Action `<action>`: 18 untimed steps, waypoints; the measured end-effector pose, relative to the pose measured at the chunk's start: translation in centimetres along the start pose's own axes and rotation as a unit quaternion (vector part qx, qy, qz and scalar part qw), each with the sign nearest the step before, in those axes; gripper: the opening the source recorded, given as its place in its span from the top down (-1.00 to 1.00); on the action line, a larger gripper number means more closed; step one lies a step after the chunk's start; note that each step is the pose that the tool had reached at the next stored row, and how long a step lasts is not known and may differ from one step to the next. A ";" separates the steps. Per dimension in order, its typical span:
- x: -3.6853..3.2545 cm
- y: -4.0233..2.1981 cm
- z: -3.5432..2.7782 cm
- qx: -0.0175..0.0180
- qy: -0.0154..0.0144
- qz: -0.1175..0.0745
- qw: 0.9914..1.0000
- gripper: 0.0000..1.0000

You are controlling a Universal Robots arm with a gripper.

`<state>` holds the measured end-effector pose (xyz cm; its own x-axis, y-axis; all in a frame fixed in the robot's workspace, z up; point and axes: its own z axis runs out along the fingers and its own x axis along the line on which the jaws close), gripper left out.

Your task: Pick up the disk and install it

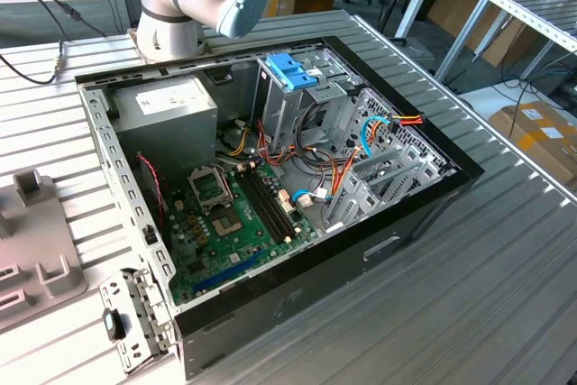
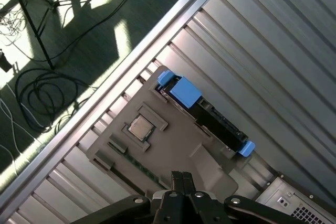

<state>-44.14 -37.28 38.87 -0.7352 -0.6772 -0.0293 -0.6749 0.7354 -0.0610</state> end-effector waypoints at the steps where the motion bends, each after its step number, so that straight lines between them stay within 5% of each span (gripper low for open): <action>1: 0.00 0.00 0.00 0.000 0.000 -0.001 1.000 0.79; 18: 0.00 0.00 0.00 -0.001 -0.002 -0.026 1.000 0.79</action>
<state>-44.14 -37.28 38.86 -0.6991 -0.7144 -0.0293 -0.7122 0.6994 -0.0610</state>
